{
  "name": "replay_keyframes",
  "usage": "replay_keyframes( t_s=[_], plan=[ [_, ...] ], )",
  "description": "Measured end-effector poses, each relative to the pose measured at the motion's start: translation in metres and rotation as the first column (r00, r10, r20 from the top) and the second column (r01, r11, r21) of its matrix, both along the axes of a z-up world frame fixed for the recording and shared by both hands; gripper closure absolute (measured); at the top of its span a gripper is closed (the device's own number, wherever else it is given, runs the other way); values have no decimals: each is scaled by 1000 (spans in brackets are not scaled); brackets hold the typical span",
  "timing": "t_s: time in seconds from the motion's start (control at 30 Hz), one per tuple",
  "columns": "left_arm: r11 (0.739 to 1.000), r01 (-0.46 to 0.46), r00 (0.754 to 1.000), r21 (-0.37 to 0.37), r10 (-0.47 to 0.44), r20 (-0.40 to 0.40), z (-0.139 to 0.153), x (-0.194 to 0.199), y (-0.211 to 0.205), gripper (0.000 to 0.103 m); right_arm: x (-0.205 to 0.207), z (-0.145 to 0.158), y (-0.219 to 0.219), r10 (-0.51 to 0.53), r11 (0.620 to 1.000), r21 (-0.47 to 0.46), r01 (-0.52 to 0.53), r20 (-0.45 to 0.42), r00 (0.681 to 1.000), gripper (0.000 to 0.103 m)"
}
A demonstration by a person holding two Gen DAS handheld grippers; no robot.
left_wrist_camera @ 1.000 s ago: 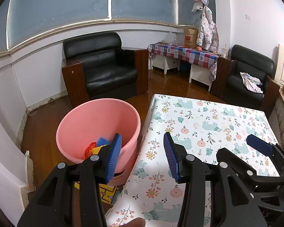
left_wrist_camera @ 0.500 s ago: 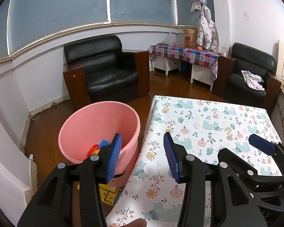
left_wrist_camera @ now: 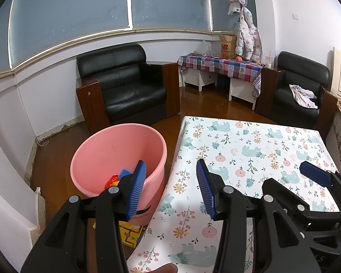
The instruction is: Collect trash
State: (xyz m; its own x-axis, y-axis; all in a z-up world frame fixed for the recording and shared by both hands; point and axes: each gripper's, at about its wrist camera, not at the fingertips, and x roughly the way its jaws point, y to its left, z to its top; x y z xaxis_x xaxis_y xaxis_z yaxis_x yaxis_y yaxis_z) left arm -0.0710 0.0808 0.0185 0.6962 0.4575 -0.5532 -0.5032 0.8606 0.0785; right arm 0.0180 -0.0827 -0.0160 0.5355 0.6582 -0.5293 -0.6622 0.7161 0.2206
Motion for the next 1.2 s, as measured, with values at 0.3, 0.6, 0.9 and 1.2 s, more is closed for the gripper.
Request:
replay_keyframes(
  t_s=[0.3, 0.6, 0.9, 1.2],
  plan=[
    [1000, 0, 1000, 8, 0, 1, 1, 0, -2, 56, 0, 0, -1, 0, 1000, 0, 0, 0, 1000, 15],
    [1000, -3, 1000, 16, 3, 1, 4, 1, -2, 56, 0, 0, -3, -1, 1000, -1, 1, 2, 1000, 15],
    [1000, -5, 1000, 17, 5, 1, 4, 0, -3, 56, 0, 0, -3, -1, 1000, -1, 1, 1, 1000, 15],
    [1000, -9, 1000, 18, 9, -1, 5, -1, -2, 56, 0, 0, -3, -1, 1000, 0, 1, 2, 1000, 15]
  ],
)
